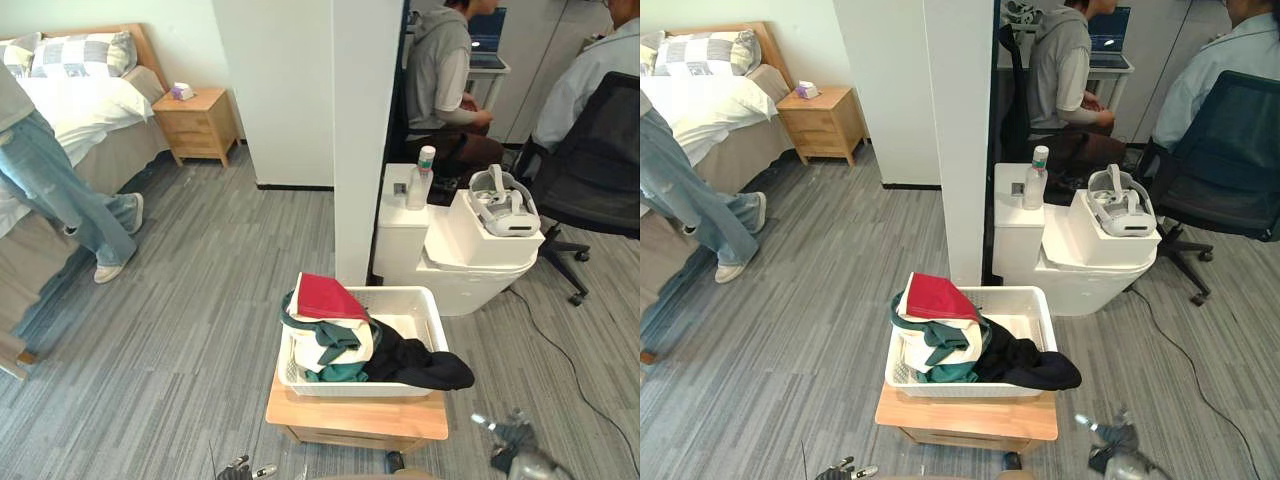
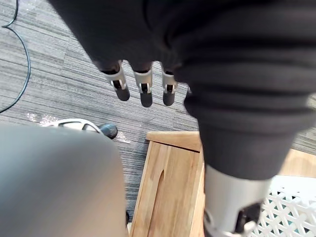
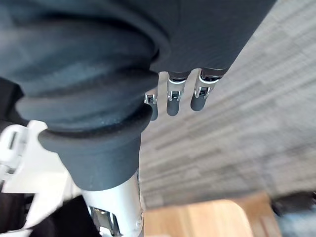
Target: Tidy the bed and pick cloth on bed and put in laundry
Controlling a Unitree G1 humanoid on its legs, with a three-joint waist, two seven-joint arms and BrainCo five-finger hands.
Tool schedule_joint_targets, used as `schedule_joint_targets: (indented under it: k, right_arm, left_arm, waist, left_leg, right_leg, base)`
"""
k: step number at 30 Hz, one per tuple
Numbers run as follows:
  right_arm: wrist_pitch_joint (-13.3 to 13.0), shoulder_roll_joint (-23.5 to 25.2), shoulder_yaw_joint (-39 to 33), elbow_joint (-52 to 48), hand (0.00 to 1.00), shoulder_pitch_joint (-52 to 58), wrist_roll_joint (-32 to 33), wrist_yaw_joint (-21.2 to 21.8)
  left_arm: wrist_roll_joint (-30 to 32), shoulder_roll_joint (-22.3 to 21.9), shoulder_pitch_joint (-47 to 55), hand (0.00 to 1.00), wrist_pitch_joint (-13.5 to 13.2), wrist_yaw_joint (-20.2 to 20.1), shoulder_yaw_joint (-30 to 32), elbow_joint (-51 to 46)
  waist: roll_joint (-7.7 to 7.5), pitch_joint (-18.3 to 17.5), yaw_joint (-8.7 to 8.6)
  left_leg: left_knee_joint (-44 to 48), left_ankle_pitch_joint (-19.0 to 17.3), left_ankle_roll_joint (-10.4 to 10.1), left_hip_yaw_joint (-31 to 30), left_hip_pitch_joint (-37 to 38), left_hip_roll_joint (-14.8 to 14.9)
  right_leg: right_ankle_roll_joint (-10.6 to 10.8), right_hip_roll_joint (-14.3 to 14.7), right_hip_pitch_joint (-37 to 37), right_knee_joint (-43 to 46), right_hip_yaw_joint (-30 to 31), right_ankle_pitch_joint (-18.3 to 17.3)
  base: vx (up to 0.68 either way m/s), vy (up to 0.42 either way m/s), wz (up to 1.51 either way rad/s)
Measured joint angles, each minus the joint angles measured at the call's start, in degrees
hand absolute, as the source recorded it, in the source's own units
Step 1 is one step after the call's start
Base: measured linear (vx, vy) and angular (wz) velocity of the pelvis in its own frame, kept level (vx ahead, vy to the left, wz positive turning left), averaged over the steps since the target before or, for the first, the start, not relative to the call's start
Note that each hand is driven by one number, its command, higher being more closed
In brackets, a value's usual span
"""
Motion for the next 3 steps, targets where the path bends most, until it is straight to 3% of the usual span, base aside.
schedule_joint_targets:
  k: [3]
  right_arm:
    - [1.6,2.0,0.7,1.2,0.0,0.6,-0.1,2.8]
  left_arm:
    - [-0.2,-0.1,-0.1,0.0,-0.1,-0.5,0.1,0.4]
  waist:
    - [-0.1,-0.1,0.31]
  left_leg:
    - [0.0,-0.2,-0.1,-0.4,-0.1,-0.2]
  right_leg:
    - [0.0,-0.2,0.4,-0.7,-0.6,0.0]
  base:
    - [-0.01,-0.004,0.07]
